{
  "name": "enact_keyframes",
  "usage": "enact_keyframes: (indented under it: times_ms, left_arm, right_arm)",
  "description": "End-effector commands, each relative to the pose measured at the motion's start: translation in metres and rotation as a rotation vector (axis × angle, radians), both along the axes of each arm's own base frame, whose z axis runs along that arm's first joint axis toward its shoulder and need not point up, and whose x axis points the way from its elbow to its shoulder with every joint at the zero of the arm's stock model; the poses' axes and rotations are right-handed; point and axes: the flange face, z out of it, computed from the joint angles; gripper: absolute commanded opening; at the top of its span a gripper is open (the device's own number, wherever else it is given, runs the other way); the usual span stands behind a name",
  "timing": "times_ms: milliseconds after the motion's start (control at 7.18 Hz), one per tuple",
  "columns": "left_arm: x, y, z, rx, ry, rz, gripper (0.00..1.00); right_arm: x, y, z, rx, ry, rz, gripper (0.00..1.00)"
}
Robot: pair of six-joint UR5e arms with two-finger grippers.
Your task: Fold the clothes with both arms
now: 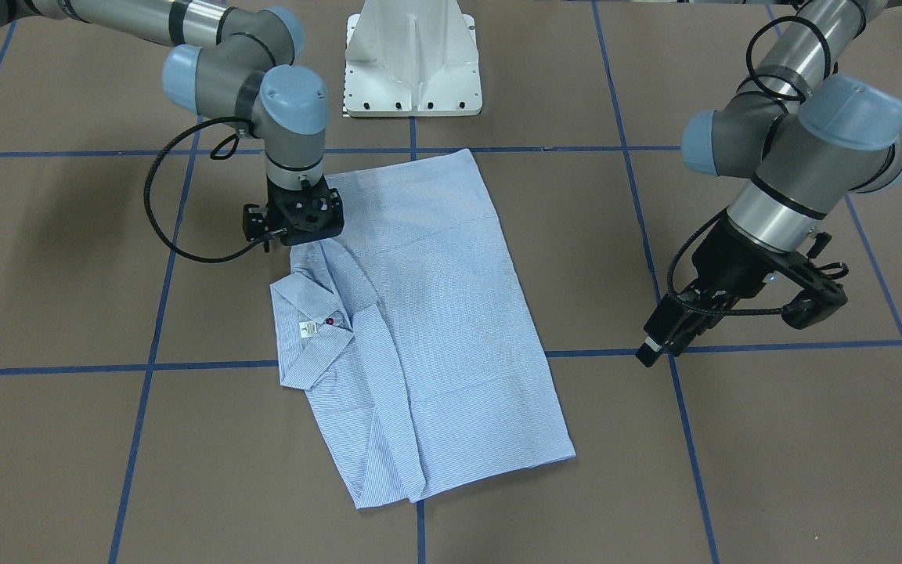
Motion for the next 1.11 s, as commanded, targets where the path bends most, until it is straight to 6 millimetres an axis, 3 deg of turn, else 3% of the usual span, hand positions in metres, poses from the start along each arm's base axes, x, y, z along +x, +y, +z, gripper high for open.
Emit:
enact_keyframes:
  times_ms: [0, 279, 418, 696, 975]
  left_arm:
    - [-0.002, 0.001, -0.003, 0.005, 0.003, -0.001, 0.68]
    - [-0.003, 0.003, -0.010, -0.001, -0.001, -0.001, 0.68]
    - [-0.005, 0.007, -0.017, -0.014, -0.009, 0.000, 0.68]
    - [-0.007, 0.009, -0.021, -0.013, -0.008, 0.000, 0.68]
    - [-0.008, 0.009, -0.020, -0.015, -0.009, 0.000, 0.68]
  right_arm:
    - [0.044, 0.000, 0.013, 0.008, -0.013, -0.009, 1.00]
    - [0.047, -0.007, 0.010, 0.005, -0.011, 0.004, 1.00]
    - [0.035, -0.024, -0.019, 0.013, -0.043, 0.031, 1.00]
    - [-0.017, -0.061, -0.059, 0.001, -0.059, 0.071, 1.00]
    - [-0.049, -0.082, -0.060, 0.004, -0.071, 0.088, 1.00]
